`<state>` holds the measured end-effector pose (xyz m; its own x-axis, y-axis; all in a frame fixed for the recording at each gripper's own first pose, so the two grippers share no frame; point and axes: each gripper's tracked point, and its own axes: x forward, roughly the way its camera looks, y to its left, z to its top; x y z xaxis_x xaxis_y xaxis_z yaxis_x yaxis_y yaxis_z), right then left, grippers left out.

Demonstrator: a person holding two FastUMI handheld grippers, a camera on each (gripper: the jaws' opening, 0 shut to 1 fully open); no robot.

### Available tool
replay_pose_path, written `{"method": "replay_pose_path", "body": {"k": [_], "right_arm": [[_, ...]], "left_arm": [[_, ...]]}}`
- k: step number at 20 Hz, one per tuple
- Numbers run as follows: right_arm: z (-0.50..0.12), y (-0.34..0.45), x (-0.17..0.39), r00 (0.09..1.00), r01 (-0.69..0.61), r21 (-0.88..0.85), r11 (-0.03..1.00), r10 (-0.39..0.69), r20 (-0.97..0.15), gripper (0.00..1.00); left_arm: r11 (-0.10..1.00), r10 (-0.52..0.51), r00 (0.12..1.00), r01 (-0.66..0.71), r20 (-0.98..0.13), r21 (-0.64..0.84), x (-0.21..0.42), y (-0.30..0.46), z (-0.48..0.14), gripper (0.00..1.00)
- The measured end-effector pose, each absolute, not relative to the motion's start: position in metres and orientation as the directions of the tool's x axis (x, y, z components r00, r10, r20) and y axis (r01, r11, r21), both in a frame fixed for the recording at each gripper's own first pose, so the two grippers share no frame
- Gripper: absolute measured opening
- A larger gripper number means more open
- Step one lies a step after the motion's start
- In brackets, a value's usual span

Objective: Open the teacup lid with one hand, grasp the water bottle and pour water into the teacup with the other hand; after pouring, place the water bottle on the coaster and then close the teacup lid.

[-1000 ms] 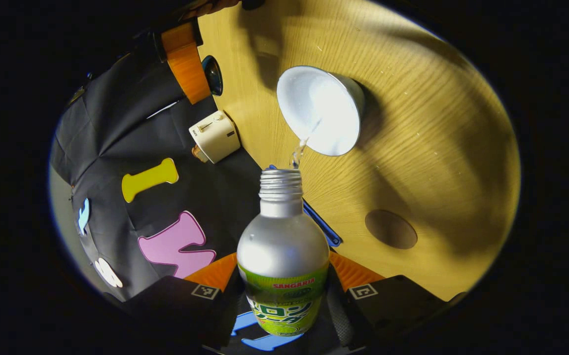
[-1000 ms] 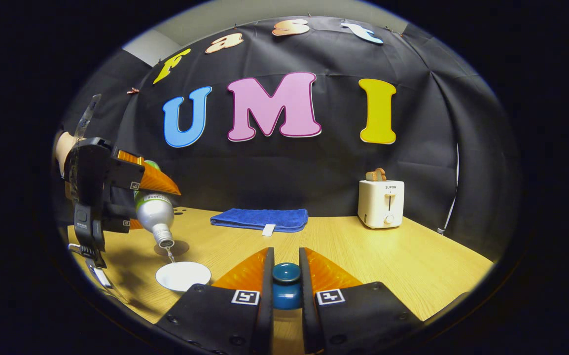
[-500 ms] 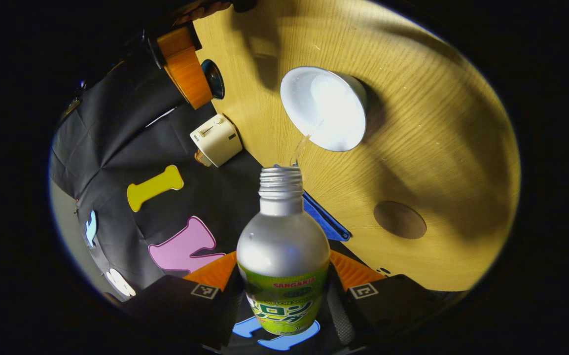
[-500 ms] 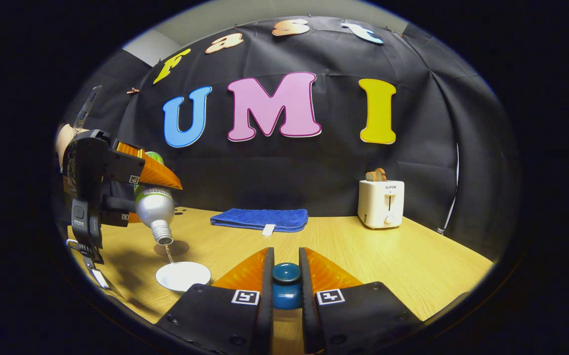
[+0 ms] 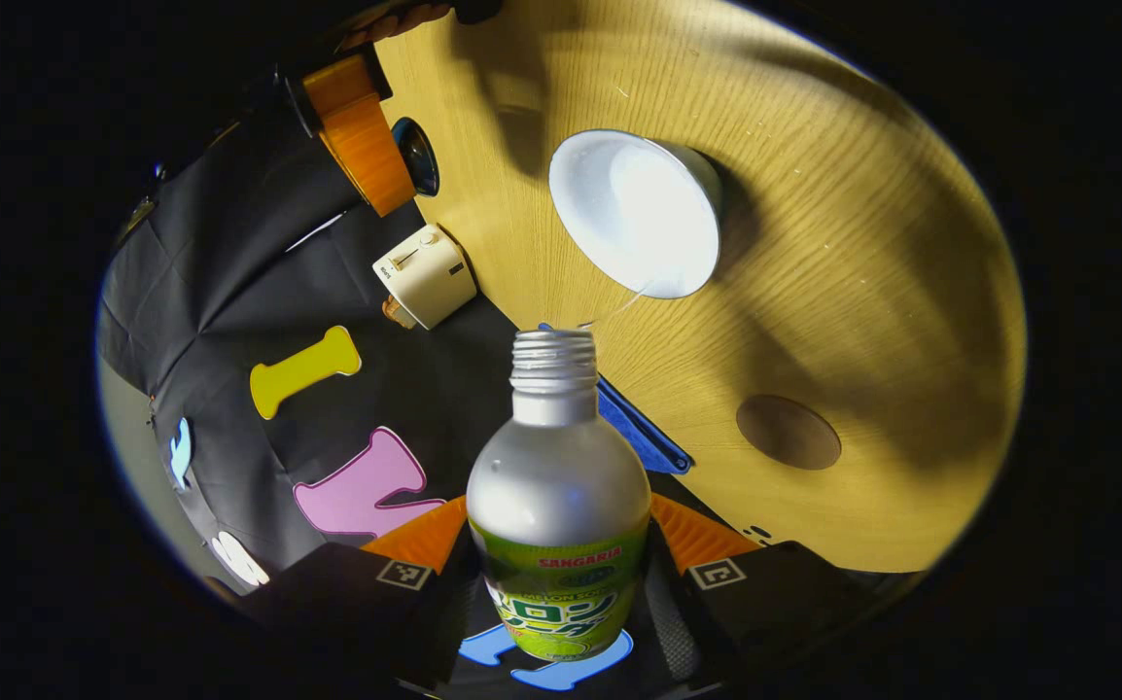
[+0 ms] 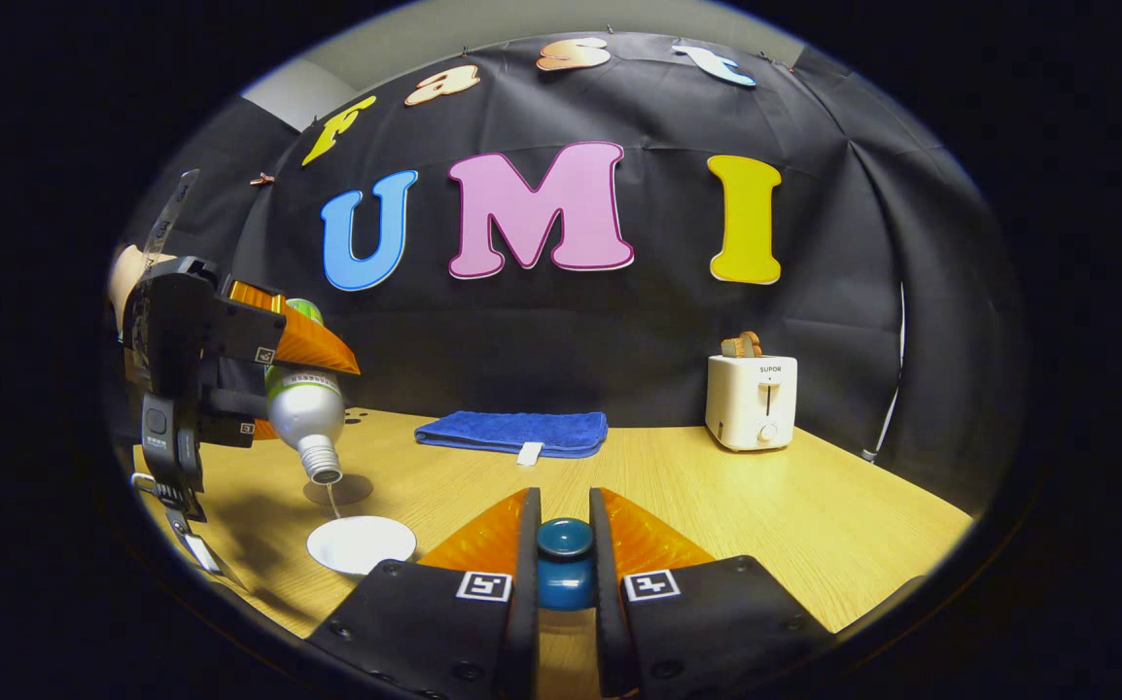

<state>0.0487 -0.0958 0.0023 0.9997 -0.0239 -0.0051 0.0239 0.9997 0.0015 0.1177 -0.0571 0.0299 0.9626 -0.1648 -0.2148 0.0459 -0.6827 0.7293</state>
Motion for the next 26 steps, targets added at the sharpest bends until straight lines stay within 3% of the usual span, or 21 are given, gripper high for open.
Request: {"method": "replay_pose_path", "body": {"k": [26], "right_arm": [[0.0025, -0.0956, 0.0488, 1.0, 0.024, 0.001, 1.0, -0.024, -0.005, 0.27]], "left_arm": [[-0.685, -0.185, 0.961, 0.024, -0.205, 0.728, 0.1149, -0.0633, 0.0335, 0.81]]}}
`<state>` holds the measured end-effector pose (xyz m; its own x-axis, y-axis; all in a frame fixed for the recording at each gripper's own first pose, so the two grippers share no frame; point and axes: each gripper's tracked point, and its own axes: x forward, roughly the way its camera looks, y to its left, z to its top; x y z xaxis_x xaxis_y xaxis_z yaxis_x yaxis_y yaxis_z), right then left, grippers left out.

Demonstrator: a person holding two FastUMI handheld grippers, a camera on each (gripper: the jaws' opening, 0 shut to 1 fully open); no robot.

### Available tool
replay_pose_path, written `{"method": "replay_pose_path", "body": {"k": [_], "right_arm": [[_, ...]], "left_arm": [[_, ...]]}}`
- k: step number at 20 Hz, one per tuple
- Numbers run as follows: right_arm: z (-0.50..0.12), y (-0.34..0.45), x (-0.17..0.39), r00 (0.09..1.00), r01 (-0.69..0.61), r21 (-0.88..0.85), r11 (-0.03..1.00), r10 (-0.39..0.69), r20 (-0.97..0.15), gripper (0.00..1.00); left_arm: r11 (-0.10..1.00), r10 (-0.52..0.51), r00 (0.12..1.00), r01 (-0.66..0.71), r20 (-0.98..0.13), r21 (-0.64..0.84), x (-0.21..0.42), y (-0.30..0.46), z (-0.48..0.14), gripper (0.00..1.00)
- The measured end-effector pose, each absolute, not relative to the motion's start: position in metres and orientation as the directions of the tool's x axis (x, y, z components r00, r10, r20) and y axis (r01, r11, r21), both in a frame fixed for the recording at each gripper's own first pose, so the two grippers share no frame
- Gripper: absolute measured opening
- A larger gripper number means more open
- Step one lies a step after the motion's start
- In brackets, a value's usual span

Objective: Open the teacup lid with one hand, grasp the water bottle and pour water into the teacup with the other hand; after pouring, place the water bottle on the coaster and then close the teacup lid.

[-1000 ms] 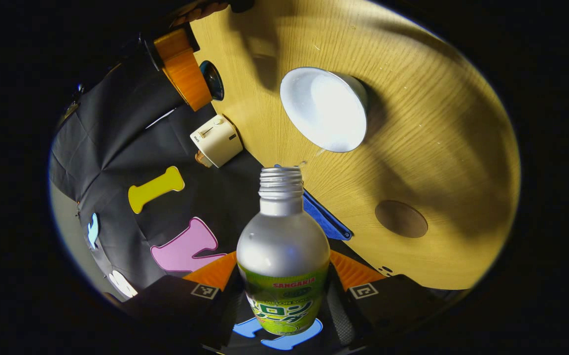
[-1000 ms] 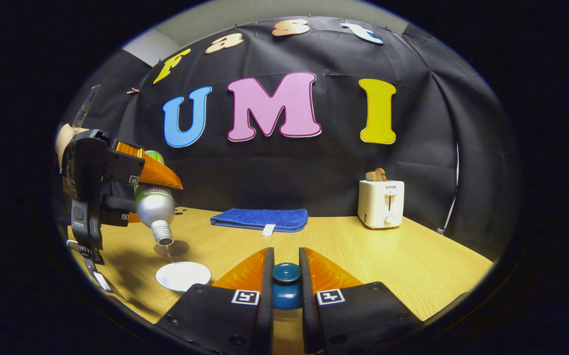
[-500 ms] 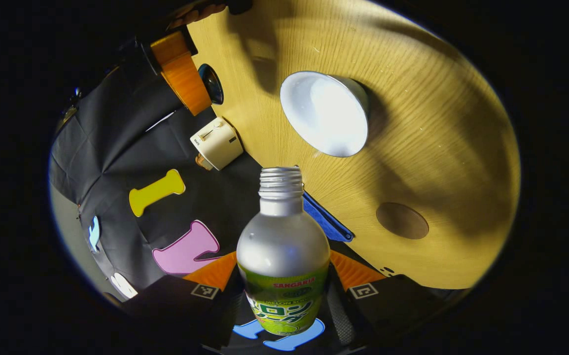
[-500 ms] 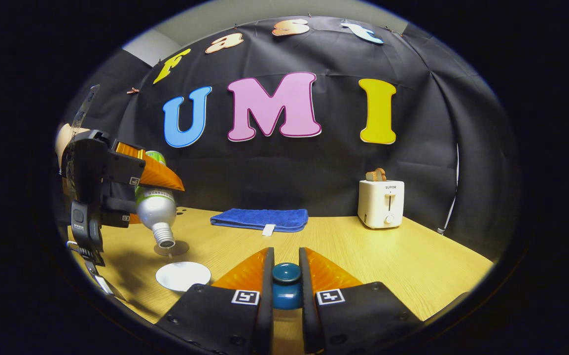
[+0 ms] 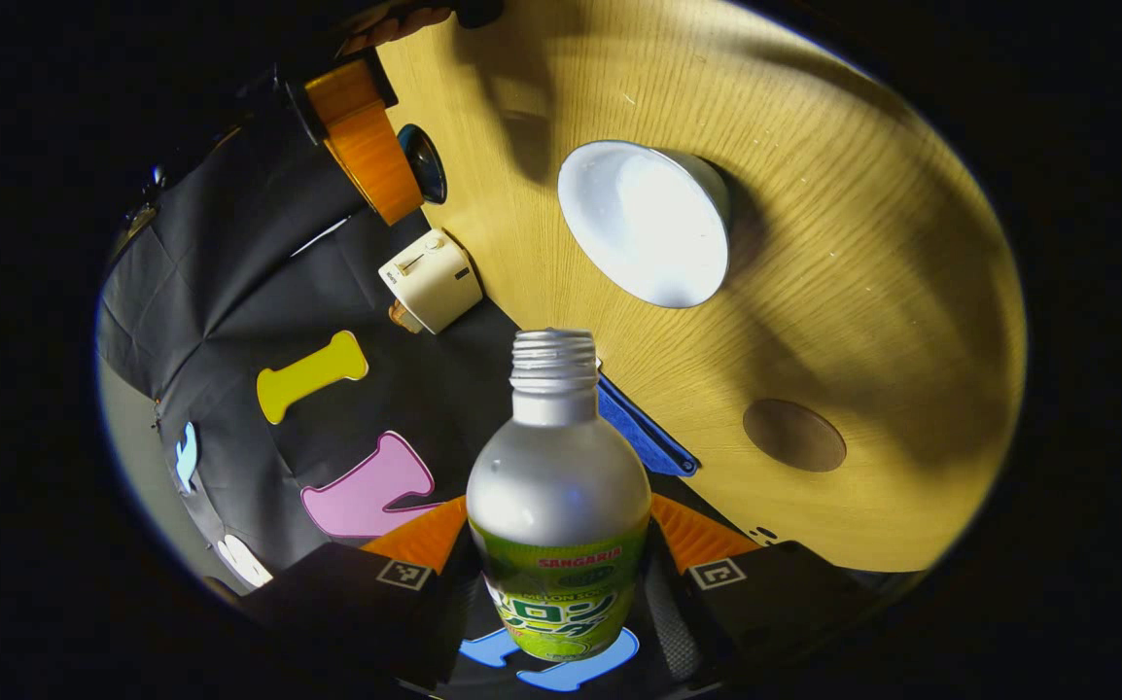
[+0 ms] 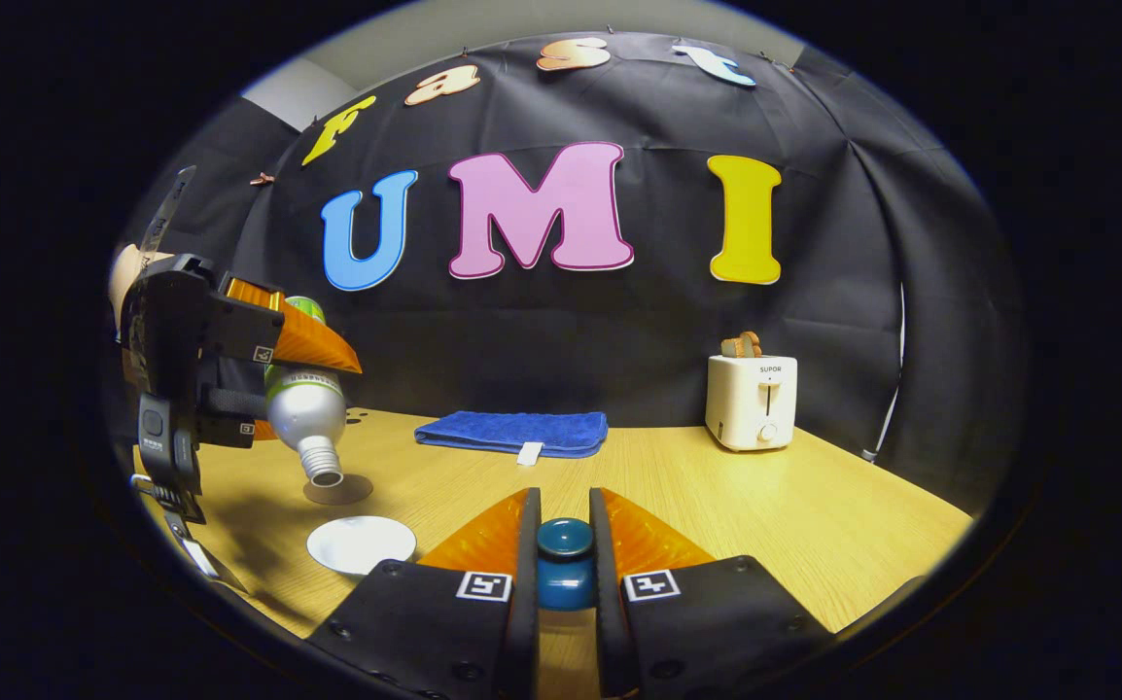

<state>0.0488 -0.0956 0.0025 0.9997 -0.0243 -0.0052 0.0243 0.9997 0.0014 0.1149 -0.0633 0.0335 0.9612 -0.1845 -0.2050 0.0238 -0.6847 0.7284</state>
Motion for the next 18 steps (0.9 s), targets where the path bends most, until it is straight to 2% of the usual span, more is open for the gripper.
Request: {"method": "replay_pose_path", "body": {"k": [4, 7, 9, 14, 18], "right_arm": [[0.003, -0.095, 0.048, 1.0, 0.024, 0.001, 1.0, -0.024, -0.005, 0.27], [0.003, -0.095, 0.049, 1.0, 0.025, 0.001, 1.0, -0.025, -0.005, 0.27], [0.002, -0.096, 0.05, 1.0, 0.025, 0.001, 1.0, -0.025, -0.005, 0.27], [0.002, -0.096, 0.049, 1.0, 0.025, 0.002, 1.0, -0.025, -0.005, 0.27], [0.002, -0.096, 0.049, 1.0, 0.025, 0.002, 1.0, -0.024, -0.005, 0.27]], "left_arm": [[-0.669, -0.196, 0.961, 0.015, -0.196, 0.743, 0.113, -0.066, 0.04, 0.81], [-0.603, -0.217, 0.962, 0.004, -0.169, 0.798, 0.109, -0.067, 0.047, 0.81], [-0.521, -0.24, 0.96, -0.004, -0.143, 0.853, 0.105, -0.065, 0.058, 0.8], [-0.126, -0.252, 0.968, -0.037, 0.004, 0.991, 0.093, -0.046, 0.101, 0.8], [0.256, -0.183, 0.975, -0.077, 0.126, 0.964, 0.077, -0.018, 0.123, 0.8]]}}
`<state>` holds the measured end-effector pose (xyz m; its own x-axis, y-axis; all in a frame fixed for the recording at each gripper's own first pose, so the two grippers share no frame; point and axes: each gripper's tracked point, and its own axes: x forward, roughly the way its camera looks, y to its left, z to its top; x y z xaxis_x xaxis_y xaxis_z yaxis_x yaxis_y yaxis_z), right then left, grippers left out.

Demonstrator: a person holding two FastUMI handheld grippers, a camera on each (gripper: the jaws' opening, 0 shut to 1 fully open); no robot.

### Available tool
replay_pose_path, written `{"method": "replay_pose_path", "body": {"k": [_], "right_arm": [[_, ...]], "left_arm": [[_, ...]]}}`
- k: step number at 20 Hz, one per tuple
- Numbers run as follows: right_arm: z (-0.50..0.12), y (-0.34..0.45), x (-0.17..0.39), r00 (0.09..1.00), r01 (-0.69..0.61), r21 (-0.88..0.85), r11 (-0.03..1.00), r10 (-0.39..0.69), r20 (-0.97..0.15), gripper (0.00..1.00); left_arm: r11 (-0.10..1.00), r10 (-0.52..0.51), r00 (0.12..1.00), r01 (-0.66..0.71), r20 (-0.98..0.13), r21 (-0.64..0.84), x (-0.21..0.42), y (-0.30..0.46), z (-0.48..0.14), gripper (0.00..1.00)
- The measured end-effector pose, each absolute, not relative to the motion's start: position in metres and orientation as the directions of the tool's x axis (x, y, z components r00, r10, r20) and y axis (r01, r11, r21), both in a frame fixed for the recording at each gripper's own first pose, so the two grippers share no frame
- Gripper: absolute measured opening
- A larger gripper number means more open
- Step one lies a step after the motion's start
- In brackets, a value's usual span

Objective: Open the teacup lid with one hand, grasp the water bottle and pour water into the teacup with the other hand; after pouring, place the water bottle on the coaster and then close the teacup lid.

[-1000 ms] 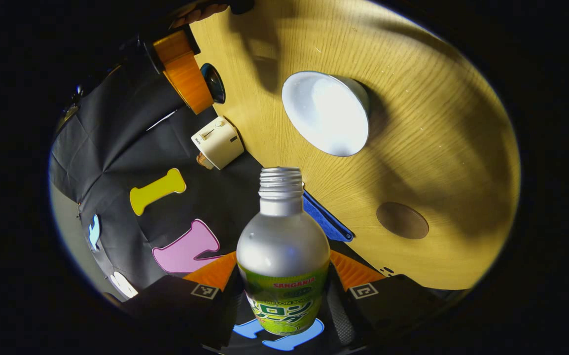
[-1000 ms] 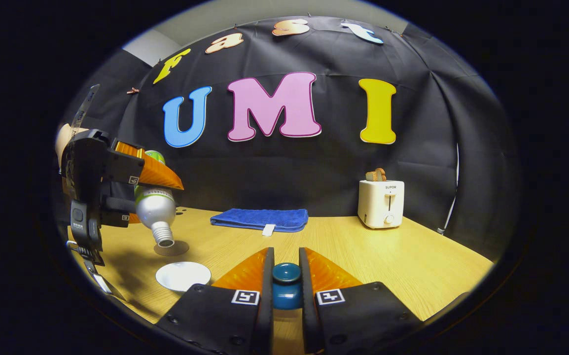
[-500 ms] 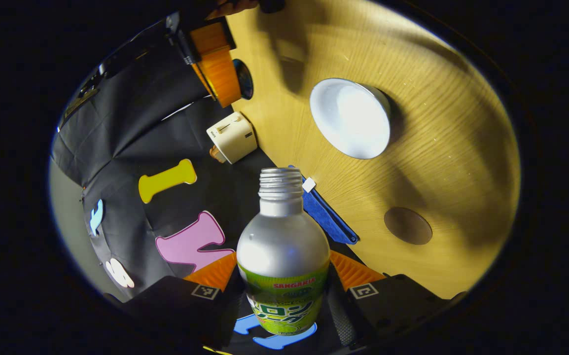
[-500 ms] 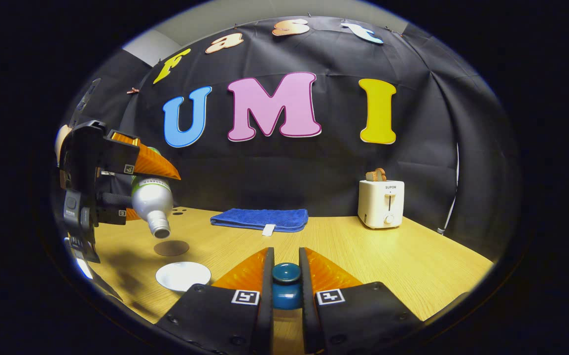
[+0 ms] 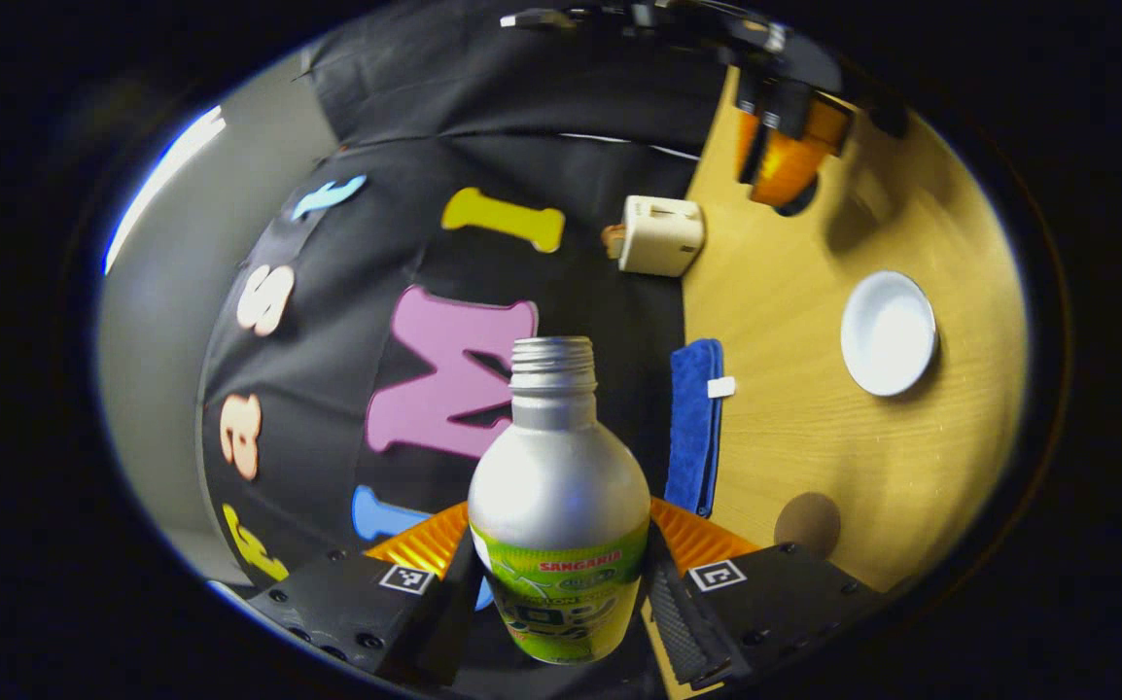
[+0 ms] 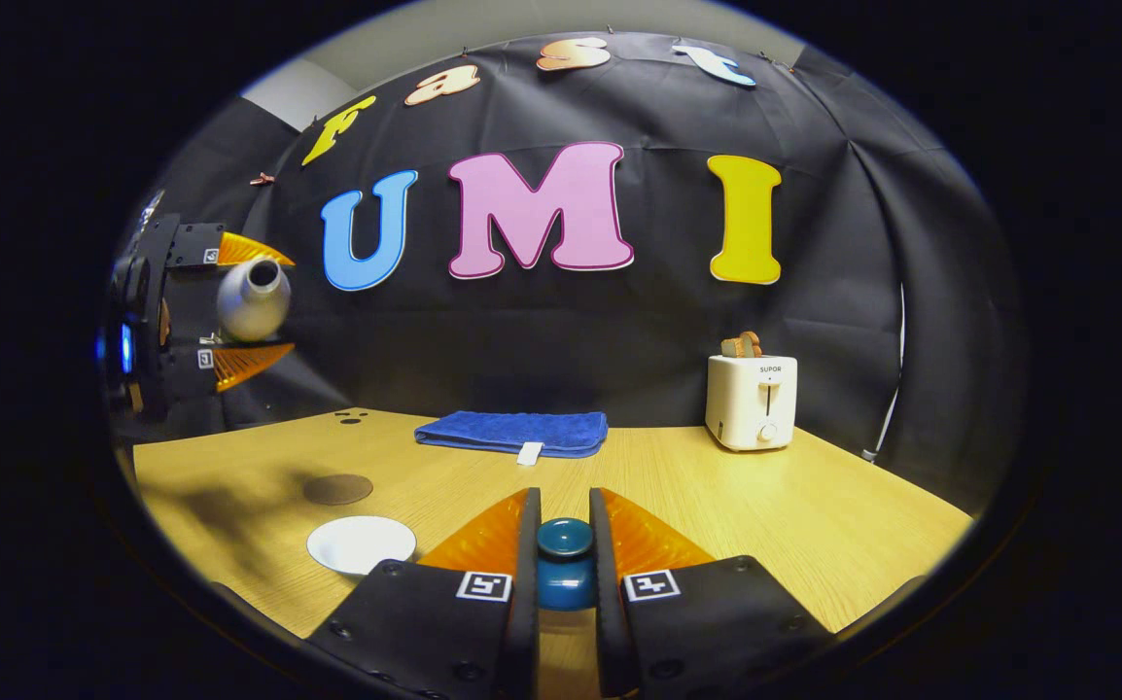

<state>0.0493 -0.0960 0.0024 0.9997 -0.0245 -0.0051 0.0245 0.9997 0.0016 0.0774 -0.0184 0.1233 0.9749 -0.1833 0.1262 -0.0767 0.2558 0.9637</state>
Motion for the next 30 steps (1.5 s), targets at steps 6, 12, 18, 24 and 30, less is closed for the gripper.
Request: {"method": "replay_pose_path", "body": {"k": [6, 12, 18, 24, 30], "right_arm": [[0.002, -0.095, 0.049, 1.0, 0.025, 0.001, 1.0, -0.025, -0.006, 0.27], [0.002, -0.093, 0.049, 1.0, 0.015, 0.001, 1.0, -0.015, -0.007, 0.27], [0.001, -0.093, 0.05, 1.0, 0.015, 0.001, 1.0, -0.015, -0.006, 0.27], [0.001, -0.093, 0.049, 1.0, 0.016, 0.001, 1.0, -0.016, -0.006, 0.27], [0.001, -0.093, 0.049, 1.0, 0.016, 0.001, 1.0, -0.016, -0.006, 0.27]], "left_arm": [[0.778, -0.05, 0.979, -0.085, 0.195, 0.623, 0.096, 0.03, 0.123, 0.79], [0.99, -0.038, 0.992, 0.02, 0.124, 0.142, 0.152, 0.043, 0.069, 0.79], [0.995, -0.091, 0.989, 0.094, 0.118, -0.018, 0.185, 0.045, 0.033, 0.79], [0.99, -0.14, 0.989, 0.141, 0.053, -0.013, 0.215, 0.023, 0.007, 0.8], [0.987, -0.16, 0.987, 0.16, 0.014, -0.003, 0.216, 0.018, -0.004, 0.82]]}}
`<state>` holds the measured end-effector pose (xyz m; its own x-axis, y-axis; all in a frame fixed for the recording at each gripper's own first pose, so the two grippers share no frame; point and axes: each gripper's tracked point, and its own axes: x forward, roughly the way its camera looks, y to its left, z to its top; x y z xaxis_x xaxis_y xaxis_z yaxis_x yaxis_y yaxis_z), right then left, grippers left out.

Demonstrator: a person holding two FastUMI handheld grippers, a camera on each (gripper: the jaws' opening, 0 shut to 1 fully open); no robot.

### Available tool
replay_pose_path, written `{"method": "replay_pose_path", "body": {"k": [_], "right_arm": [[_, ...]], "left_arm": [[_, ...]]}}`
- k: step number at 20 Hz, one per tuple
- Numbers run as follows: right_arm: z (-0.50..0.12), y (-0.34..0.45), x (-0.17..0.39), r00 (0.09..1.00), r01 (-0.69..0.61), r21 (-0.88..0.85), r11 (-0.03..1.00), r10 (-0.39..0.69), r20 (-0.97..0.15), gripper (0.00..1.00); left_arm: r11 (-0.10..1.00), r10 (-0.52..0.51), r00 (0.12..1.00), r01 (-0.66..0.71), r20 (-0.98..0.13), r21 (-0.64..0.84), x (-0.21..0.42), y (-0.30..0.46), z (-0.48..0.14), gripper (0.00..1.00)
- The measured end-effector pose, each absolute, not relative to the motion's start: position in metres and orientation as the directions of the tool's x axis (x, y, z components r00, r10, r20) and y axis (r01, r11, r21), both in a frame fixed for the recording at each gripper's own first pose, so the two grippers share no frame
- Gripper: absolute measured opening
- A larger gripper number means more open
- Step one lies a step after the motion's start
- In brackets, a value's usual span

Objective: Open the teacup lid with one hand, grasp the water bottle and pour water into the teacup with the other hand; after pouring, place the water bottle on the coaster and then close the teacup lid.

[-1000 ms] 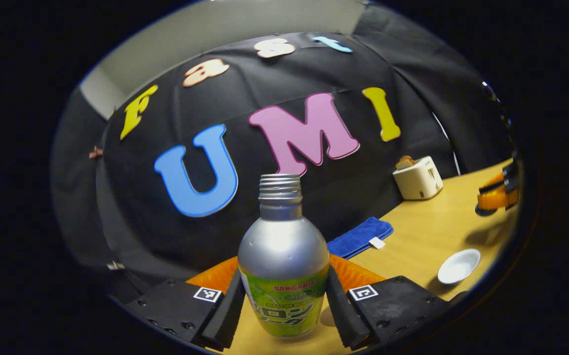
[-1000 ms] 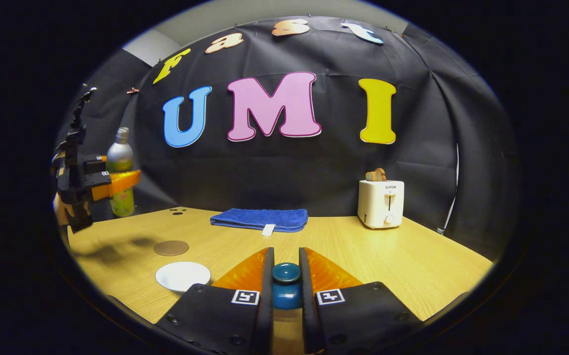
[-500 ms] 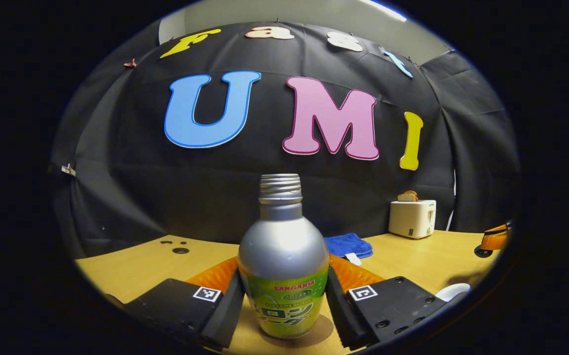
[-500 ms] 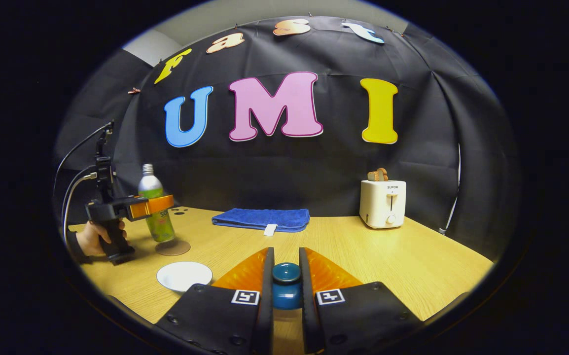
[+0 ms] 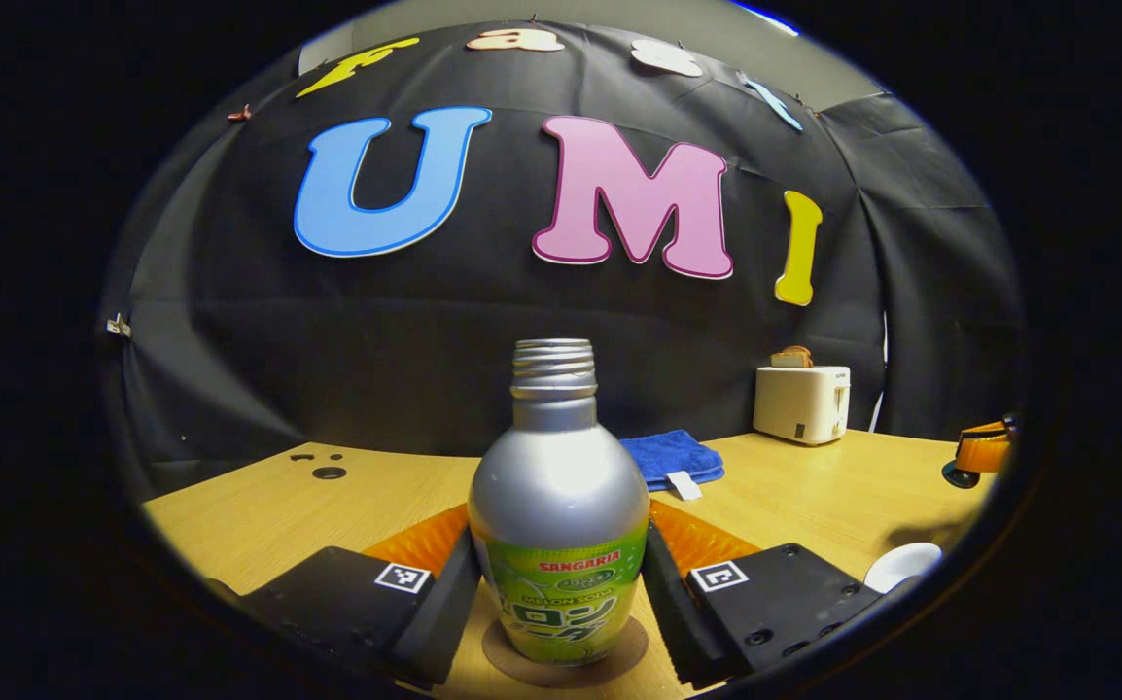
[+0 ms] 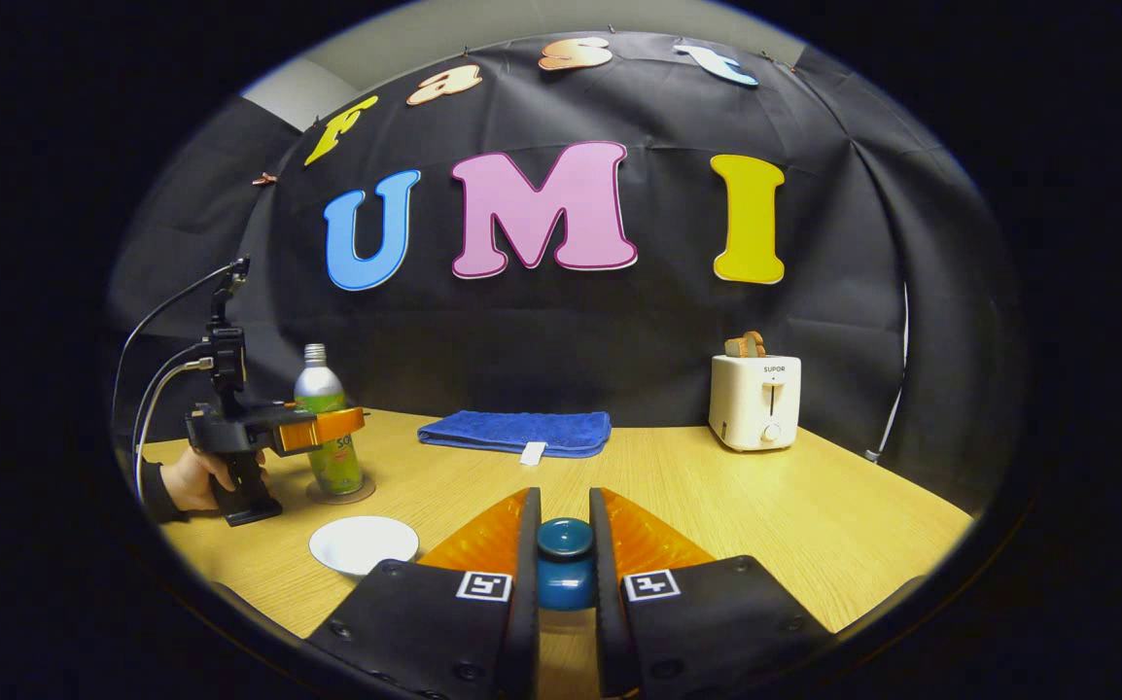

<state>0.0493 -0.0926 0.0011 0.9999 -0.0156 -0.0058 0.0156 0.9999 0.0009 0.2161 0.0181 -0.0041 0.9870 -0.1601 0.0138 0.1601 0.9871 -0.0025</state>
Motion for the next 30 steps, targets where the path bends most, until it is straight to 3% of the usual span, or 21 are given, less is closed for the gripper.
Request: {"method": "replay_pose_path", "body": {"k": [3, 6, 13, 17, 25, 30], "right_arm": [[0.002, -0.093, 0.049, 1.0, 0.015, 0.001, 1.0, -0.015, -0.006, 0.27], [0.001, -0.093, 0.049, 1.0, 0.016, 0.001, 1.0, -0.016, -0.006, 0.27], [0.001, -0.093, 0.049, 1.0, 0.016, 0.001, 1.0, -0.016, -0.006, 0.27], [0.002, -0.093, 0.049, 1.0, 0.021, 0.001, 1.0, -0.021, -0.003, 0.27], [0.012, -0.007, 0.051, 0.99, -0.143, 0.055, 0.988, 0.143, -0.001, 0.27], [-0.014, 0.036, 0.069, 0.972, -0.207, 0.035, 0.978, 0.209, -0.109, 0.27]], "left_arm": [[0.986, -0.168, 0.985, 0.168, -0.024, 0.012, 0.214, 0.015, -0.013, 0.83], [0.984, -0.176, 0.983, 0.176, -0.054, 0.004, 0.205, 0.016, -0.014, 0.98], [0.979, -0.205, 0.973, 0.201, -0.109, -0.048, 0.156, 0.026, -0.023, 0.98], [0.982, -0.189, 0.979, 0.187, -0.071, -0.038, 0.12, 0.037, -0.018, 0.98], [0.992, -0.125, 0.992, 0.125, 0.005, 0.002, 0.079, 0.062, -0.002, 0.98], [0.993, -0.121, 0.993, 0.121, 0.005, 0.001, 0.08, 0.063, -0.003, 0.98]]}}
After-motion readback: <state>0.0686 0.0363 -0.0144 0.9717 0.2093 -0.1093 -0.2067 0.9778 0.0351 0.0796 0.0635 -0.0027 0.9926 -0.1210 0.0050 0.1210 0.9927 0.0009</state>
